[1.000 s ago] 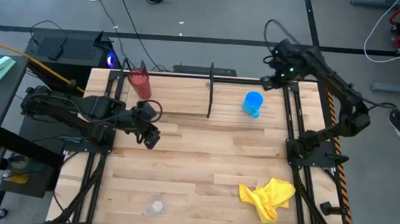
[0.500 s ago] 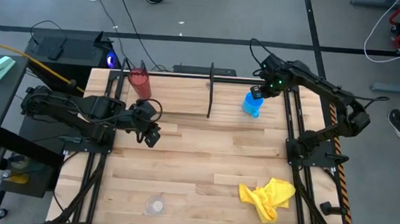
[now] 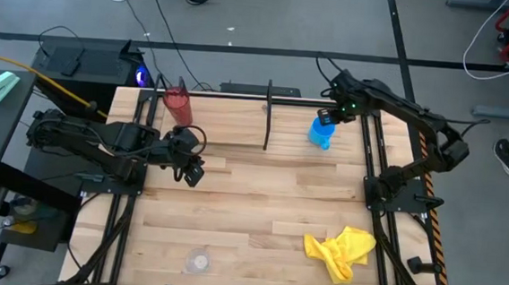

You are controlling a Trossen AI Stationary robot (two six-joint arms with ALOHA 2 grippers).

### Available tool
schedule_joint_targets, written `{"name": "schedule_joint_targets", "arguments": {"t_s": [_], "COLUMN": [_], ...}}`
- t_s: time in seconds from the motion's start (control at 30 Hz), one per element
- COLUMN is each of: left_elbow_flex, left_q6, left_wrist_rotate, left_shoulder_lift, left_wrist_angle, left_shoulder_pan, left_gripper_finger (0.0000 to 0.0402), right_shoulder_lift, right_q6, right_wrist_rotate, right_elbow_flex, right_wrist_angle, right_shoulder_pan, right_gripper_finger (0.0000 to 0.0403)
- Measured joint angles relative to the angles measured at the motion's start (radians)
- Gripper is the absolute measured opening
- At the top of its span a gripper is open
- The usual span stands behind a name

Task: Stack small to large cups/mugs on shelf
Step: Put the blue mug on the shelf

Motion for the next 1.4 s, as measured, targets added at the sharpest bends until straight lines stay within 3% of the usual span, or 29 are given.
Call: {"name": "schedule_joint_targets", "arguments": {"t_s": [0.87,1.13,1.4], "left_elbow_flex": [0.0,0.0,0.0], "left_q6": [0.003,0.003,0.0], "left_wrist_rotate": [-0.001,-0.007,-0.015], "left_shoulder_lift": [0.0,0.0,0.0], "left_wrist_angle": [0.0,0.0,0.0], "left_shoulder_pan": [0.0,0.0,0.0], "left_gripper_finger": [0.0078,0.0082,0.0073], "right_shoulder_lift": [0.13,0.13,0.13], "right_q6": [0.0,0.0,0.003], "right_wrist_rotate": [0.02,0.021,0.02], "right_elbow_flex": [0.0,0.0,0.0], "right_wrist_angle": [0.081,0.081,0.078], "right_shoulder_pan": [0.0,0.0,0.002], "right_gripper_finger": [0.011,0.0081,0.0022]}}
